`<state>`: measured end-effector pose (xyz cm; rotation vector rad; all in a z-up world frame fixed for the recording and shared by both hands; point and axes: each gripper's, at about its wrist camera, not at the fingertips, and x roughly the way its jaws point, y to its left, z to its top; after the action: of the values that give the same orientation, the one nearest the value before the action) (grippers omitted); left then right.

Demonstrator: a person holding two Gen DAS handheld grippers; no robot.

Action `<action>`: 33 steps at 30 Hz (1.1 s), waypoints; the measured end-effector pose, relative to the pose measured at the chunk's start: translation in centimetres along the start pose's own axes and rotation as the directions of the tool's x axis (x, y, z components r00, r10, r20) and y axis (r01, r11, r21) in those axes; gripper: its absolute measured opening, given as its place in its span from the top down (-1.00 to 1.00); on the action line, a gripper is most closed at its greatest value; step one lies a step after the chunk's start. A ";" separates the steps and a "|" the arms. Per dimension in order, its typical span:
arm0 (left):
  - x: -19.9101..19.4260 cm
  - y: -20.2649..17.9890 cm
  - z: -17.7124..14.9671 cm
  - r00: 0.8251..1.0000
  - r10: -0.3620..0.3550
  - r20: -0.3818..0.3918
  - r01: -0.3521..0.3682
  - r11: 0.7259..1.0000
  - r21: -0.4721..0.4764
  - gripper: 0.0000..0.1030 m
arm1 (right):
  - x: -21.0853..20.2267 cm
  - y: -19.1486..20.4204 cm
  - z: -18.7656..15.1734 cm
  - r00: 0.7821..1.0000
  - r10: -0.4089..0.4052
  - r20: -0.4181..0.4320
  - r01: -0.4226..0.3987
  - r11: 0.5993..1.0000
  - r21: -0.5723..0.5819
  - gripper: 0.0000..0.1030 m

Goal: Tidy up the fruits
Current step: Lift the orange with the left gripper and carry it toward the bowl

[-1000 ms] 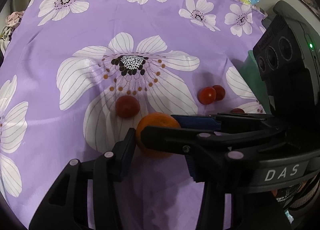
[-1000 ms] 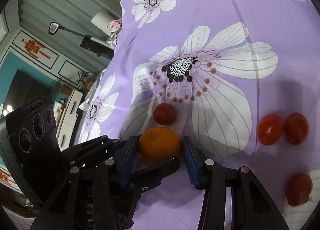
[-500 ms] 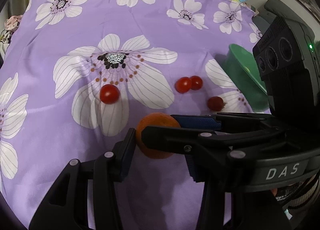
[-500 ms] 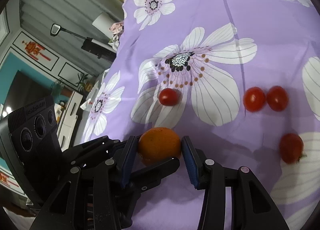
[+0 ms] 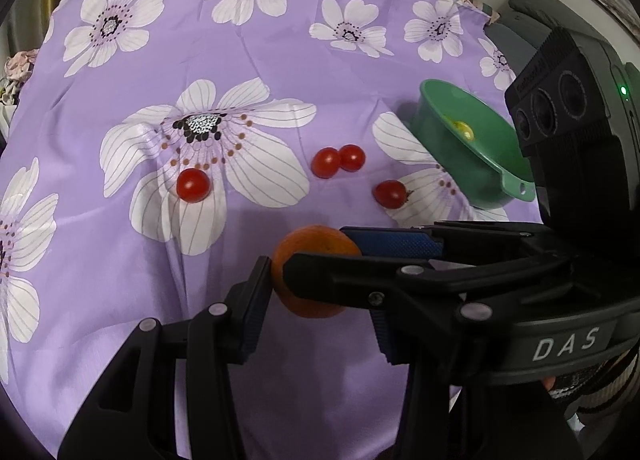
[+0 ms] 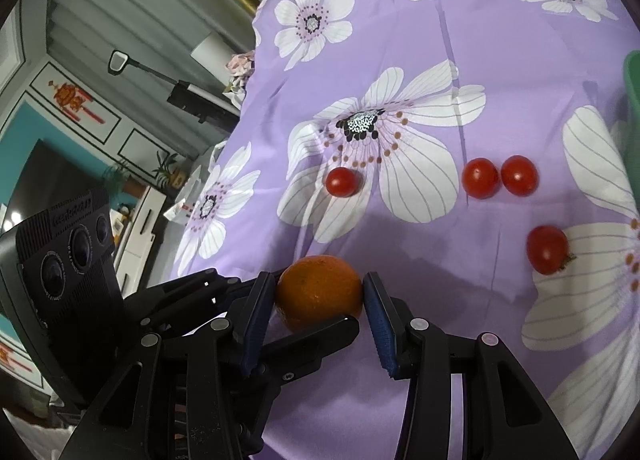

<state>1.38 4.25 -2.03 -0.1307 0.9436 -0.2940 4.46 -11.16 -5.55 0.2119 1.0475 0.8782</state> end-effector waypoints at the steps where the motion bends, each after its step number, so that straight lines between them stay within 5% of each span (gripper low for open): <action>1: -0.1 -0.2 0.0 1.000 0.000 0.002 0.000 1.000 0.003 0.12 | -0.2 0.0 -0.1 1.000 0.001 0.005 -0.001 1.000 0.000 0.07; 33: -1.0 -5.3 0.8 0.999 0.005 0.032 -0.008 0.995 0.096 0.12 | -5.5 -1.3 -1.7 0.991 0.015 0.136 -0.019 0.999 0.026 0.08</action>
<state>0.53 -0.53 0.47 -0.0441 0.8962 -0.3294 2.63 -16.36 -3.51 0.3002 0.9325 0.8533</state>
